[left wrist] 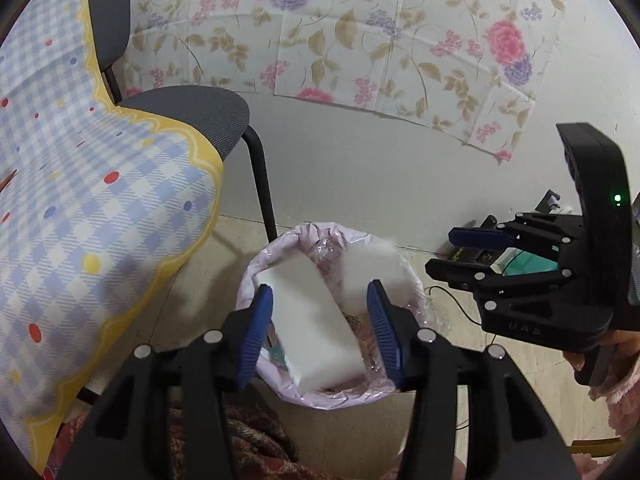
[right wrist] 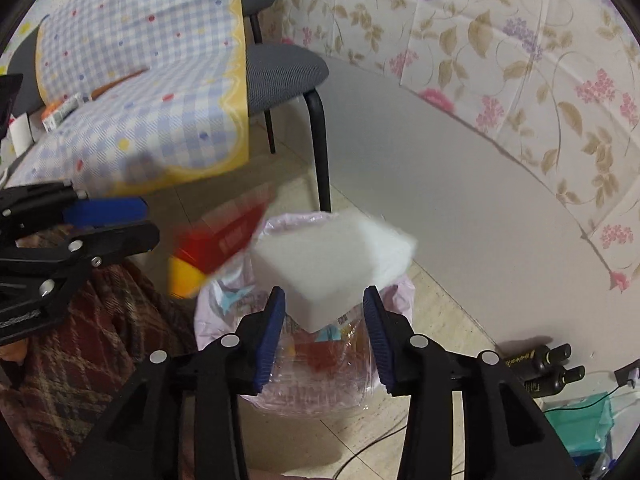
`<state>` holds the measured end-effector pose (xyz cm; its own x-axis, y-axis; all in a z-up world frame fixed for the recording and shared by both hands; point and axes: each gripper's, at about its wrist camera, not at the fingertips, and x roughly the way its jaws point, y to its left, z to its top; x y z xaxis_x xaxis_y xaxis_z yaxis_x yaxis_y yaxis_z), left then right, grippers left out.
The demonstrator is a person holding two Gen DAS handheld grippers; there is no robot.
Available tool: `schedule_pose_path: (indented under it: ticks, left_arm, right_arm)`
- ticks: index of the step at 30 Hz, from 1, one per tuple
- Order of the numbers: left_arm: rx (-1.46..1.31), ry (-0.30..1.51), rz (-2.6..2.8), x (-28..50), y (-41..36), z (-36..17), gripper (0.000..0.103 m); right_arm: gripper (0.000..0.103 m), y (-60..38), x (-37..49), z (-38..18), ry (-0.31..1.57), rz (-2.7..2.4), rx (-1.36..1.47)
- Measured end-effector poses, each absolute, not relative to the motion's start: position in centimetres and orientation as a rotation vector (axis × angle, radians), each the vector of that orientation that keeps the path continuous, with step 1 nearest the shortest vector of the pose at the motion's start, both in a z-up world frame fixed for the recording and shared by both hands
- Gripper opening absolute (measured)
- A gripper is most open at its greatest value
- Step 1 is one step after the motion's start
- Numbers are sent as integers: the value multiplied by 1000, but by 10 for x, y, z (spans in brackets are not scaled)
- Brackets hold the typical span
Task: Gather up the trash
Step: 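Open both tools to drop the card and sponge into the bin, then move both tools down to the milk carton and brown wooden piece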
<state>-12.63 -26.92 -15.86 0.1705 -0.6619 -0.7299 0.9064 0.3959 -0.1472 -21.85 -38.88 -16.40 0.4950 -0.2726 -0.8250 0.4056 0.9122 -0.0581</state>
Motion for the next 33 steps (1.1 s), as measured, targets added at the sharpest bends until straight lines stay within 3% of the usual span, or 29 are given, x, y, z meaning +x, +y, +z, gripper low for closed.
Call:
schedule_pose_path:
  ticks: [11, 16, 21, 32, 33]
  left_arm:
    - [323, 695, -945, -100, -220, -111, 53]
    - [235, 672, -796, -73, -174, -85, 61]
    - [206, 686, -646, -37, -131, -83, 61]
    - [143, 694, -298, 49, -16, -83, 62]
    - [141, 692, -279, 54, -10, -83, 65]
  right_arm:
    - [45, -391, -218, -128, 878, -420, 204]
    - [45, -370, -200, -93, 789, -340, 204]
    - [45, -342, -157, -64, 711, -208, 196]
    - [44, -265, -29, -56, 711, -3, 112]
    - [44, -260, -18, -56, 711, 1, 104]
